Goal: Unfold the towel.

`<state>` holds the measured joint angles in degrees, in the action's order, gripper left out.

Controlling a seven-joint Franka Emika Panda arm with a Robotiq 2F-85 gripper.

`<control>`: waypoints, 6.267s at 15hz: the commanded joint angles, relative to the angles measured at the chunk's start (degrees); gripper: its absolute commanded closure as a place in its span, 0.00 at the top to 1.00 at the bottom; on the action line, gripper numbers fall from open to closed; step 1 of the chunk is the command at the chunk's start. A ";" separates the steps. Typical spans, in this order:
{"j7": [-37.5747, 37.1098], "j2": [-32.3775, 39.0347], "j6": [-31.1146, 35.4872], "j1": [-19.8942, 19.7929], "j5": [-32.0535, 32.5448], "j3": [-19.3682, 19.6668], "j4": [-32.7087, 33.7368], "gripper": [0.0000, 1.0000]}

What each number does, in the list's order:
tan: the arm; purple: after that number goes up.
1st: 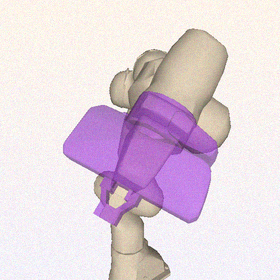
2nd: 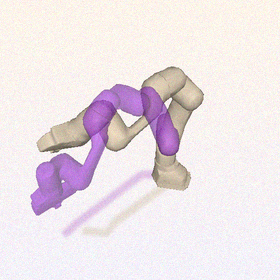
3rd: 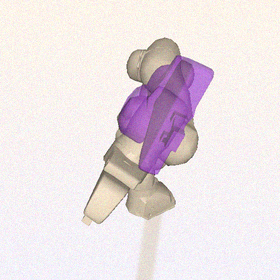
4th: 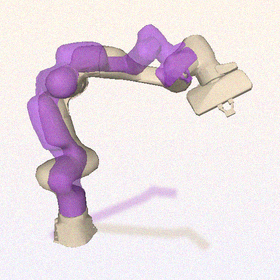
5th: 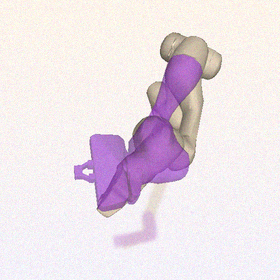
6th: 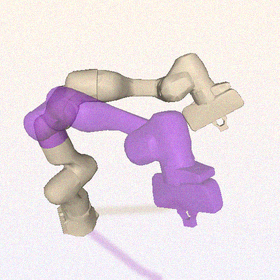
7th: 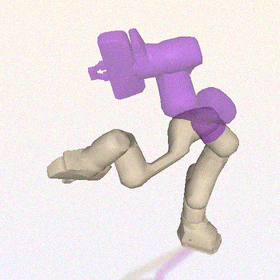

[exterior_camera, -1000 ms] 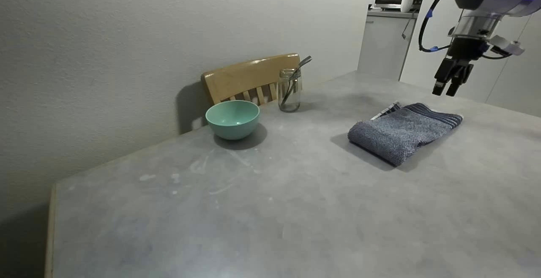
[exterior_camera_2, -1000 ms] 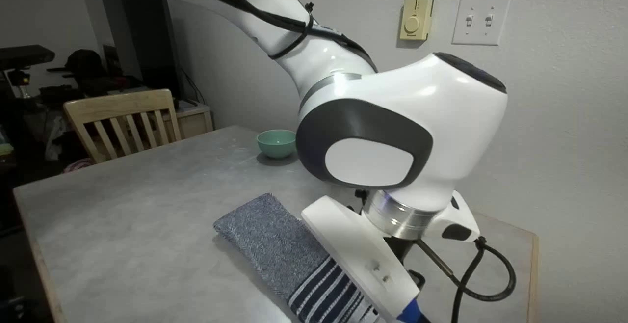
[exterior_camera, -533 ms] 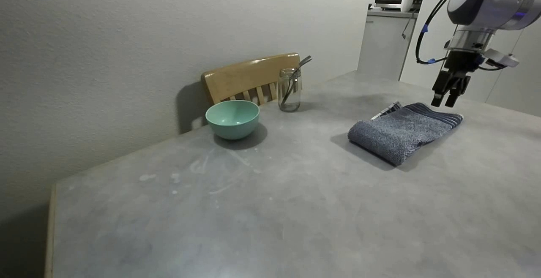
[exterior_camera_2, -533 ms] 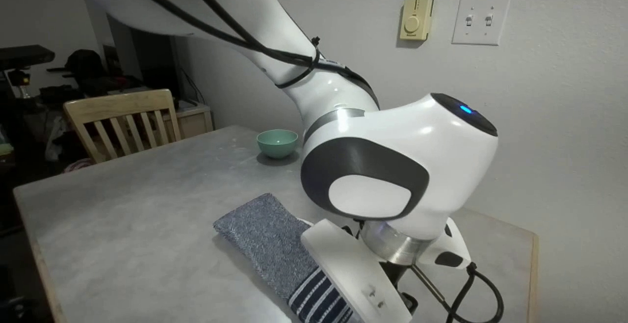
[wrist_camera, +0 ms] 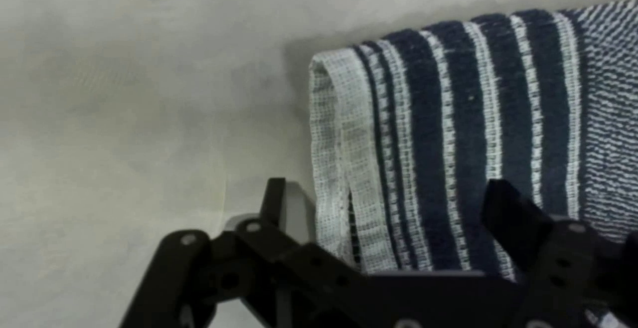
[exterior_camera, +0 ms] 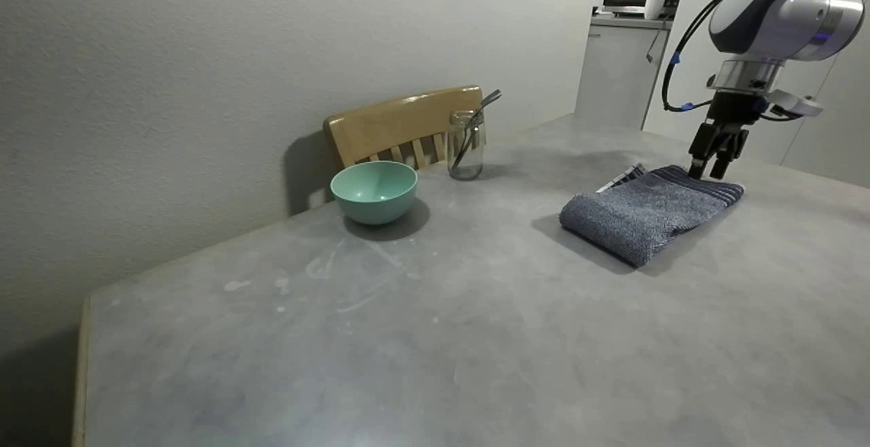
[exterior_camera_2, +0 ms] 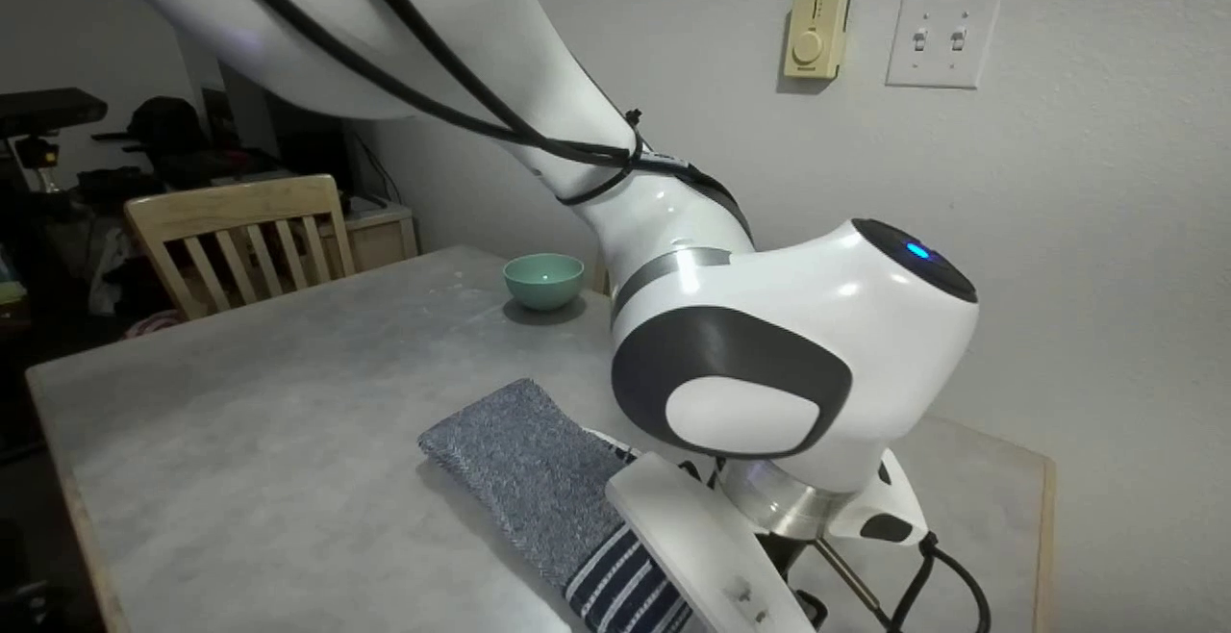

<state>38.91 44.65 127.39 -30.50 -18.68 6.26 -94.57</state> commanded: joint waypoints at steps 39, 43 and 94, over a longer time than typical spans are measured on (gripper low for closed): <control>-4.56 -1.88 -10.95 -3.74 -1.45 -5.16 6.51 0.00; -8.96 -9.91 -9.73 -0.46 -1.23 -4.91 0.97 0.02; -44.96 -12.83 -17.05 36.58 11.48 -9.18 4.57 1.00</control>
<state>-11.09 33.13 112.16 9.61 -6.70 -2.58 -88.49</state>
